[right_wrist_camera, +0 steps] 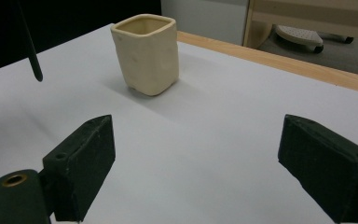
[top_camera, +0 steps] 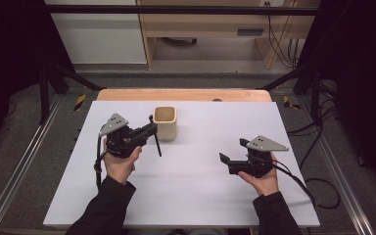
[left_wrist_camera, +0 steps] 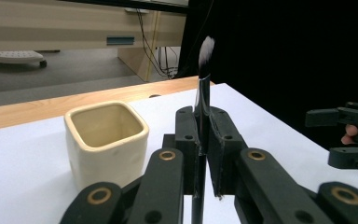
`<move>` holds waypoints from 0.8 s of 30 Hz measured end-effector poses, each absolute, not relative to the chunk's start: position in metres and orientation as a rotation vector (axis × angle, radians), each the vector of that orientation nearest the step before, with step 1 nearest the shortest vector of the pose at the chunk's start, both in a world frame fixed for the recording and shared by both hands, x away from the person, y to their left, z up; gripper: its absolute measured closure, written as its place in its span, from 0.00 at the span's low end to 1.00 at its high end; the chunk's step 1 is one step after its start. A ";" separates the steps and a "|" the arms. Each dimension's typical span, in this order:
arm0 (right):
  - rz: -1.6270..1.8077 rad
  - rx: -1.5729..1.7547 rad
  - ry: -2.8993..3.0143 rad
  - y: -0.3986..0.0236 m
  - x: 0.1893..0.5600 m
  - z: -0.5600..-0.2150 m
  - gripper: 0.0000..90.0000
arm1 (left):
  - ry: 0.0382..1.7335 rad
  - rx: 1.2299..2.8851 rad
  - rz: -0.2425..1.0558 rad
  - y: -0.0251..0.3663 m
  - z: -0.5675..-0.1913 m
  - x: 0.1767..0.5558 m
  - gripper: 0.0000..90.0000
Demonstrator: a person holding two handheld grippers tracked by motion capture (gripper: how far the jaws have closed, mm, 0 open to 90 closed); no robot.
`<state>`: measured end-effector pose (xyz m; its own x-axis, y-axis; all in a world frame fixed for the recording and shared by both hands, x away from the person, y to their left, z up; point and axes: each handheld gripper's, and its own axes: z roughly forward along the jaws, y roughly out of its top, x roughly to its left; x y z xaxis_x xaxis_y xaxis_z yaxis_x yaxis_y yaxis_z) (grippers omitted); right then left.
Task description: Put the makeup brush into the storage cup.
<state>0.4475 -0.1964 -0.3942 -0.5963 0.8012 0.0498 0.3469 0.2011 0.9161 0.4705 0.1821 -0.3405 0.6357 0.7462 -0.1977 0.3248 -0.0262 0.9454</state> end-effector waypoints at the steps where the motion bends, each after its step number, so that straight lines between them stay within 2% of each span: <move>1: 1.370 1.073 2.036 -0.198 0.446 -0.394 0.11 | 0.901 1.627 0.427 0.184 -0.340 0.471 0.92; 24: 1.319 1.147 1.996 -0.234 0.432 -0.405 0.06 | 0.900 1.620 0.472 0.185 -0.321 0.482 0.93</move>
